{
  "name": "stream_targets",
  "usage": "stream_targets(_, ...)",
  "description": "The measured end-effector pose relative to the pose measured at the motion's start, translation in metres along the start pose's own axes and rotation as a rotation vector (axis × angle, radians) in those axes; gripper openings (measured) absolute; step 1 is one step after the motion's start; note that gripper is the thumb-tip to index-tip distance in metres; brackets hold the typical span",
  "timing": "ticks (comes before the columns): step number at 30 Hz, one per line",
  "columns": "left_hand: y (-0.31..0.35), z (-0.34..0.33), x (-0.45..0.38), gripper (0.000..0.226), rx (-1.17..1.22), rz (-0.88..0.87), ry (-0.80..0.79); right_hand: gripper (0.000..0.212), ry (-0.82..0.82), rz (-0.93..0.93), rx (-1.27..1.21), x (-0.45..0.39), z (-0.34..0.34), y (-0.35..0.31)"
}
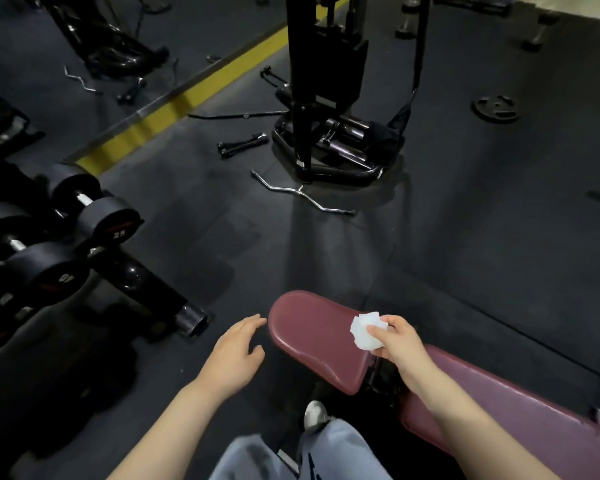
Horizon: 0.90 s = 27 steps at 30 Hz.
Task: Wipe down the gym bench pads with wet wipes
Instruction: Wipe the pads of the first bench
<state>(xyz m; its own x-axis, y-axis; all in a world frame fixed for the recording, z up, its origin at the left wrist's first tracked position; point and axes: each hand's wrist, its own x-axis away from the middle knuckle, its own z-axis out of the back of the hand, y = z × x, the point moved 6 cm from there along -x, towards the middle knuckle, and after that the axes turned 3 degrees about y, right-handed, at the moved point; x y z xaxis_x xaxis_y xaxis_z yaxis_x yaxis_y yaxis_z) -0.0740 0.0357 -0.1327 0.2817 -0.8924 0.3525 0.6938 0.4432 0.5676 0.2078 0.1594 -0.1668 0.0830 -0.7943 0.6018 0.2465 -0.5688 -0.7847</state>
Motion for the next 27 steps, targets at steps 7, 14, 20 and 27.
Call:
stream_targets(7,0.052,0.015,-0.067,0.026,0.267,-0.143,-0.071,0.026,-0.161,-0.058,-0.282,-0.007,-0.055,-0.043)
stream_targets(14,0.081,0.049,-0.133,0.009,0.348,-0.288,-0.203,0.011,0.014,0.063,-0.254,-0.01,-0.104,-0.093)
stream_targets(20,0.082,0.084,-0.181,0.015,0.303,-0.474,-0.241,0.016,0.297,0.054,-0.14,-0.014,-0.128,-0.11)
stream_targets(27,0.083,0.077,-0.209,0.016,0.253,-0.539,-0.456,0.033,0.62,0.11,0.222,-0.003,-0.126,-0.113)
